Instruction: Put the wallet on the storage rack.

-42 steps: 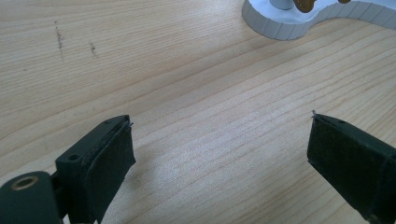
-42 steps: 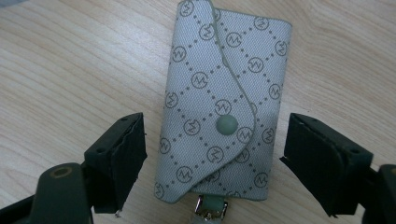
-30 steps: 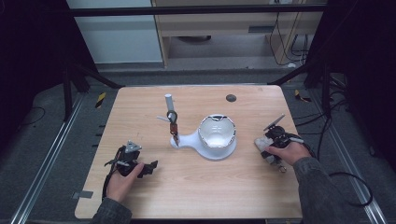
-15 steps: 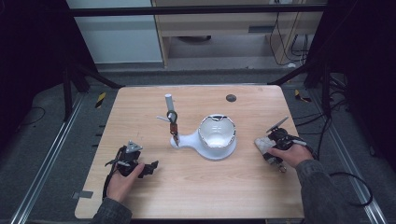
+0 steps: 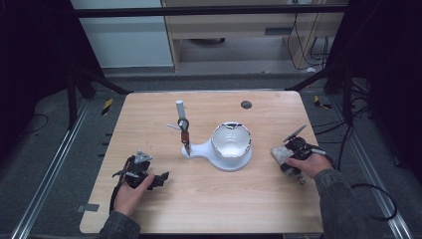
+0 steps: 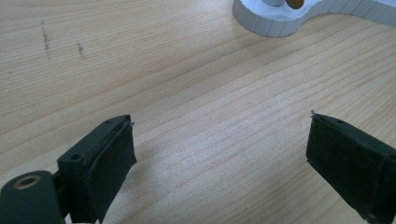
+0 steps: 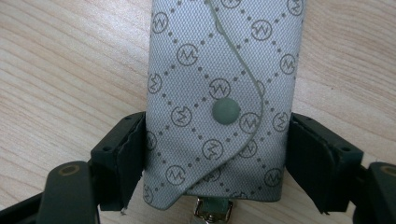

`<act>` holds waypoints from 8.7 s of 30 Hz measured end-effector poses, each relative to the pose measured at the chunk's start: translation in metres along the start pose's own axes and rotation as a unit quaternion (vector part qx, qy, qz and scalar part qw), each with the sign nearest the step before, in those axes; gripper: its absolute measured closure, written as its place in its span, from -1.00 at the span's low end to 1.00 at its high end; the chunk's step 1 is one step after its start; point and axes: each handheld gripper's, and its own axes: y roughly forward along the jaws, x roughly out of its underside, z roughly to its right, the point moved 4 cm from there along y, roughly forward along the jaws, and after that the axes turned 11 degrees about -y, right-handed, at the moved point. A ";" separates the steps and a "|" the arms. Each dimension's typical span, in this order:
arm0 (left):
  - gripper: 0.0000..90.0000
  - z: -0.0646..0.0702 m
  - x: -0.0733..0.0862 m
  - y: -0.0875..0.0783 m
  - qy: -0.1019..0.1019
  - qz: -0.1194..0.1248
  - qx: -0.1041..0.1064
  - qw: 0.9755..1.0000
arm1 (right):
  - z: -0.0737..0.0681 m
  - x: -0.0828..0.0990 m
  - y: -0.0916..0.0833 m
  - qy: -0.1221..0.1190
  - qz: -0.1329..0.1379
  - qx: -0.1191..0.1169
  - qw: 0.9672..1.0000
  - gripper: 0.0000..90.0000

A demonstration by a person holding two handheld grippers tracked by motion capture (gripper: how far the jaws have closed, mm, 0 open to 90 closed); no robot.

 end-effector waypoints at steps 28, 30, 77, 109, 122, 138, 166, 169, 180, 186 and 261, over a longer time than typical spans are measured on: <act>-0.83 -0.002 0.000 -0.001 -0.001 0.002 -0.002 1.000 | -0.004 -0.008 -0.020 -0.039 0.014 0.011 0.999 -0.34; -0.83 -0.002 0.000 -0.001 -0.001 0.002 -0.002 1.000 | -0.005 -0.009 -0.025 -0.046 0.017 0.012 0.999 -0.33; -0.86 -0.004 -0.001 -0.002 -0.006 0.004 -0.006 1.000 | -0.070 -0.069 -0.114 -0.169 0.086 0.026 0.982 -0.33; -0.86 -0.005 -0.001 -0.002 -0.003 0.002 -0.006 1.000 | -0.102 -0.102 -0.115 -0.209 0.096 0.012 0.973 -0.33; -0.85 -0.004 -0.001 -0.002 -0.004 0.004 -0.006 1.000 | -0.109 -0.108 -0.111 -0.218 0.096 0.008 0.971 -0.33; -0.85 -0.004 -0.001 -0.002 -0.004 0.003 -0.005 1.000 | -0.113 -0.113 -0.107 -0.225 0.091 0.005 0.970 -0.33; -0.85 -0.003 -0.001 -0.001 -0.002 0.001 -0.004 1.000 | -0.132 -0.126 -0.083 -0.251 0.062 -0.005 0.966 -0.33; -0.85 -0.003 -0.001 -0.001 -0.002 0.001 -0.003 1.000 | -0.133 -0.127 -0.081 -0.248 0.058 -0.006 0.967 -0.33; -0.85 -0.002 0.000 -0.001 -0.001 0.000 -0.002 1.000 | -0.131 -0.131 -0.074 -0.249 0.053 -0.005 0.967 -0.34; -0.85 -0.002 0.000 -0.001 -0.001 0.000 -0.002 1.000 | -0.133 -0.132 -0.072 -0.246 0.047 -0.004 0.968 -0.34; -0.85 -0.001 0.000 0.000 0.003 -0.004 -0.001 1.000 | -0.128 -0.146 -0.046 -0.214 0.041 -0.007 0.976 -0.37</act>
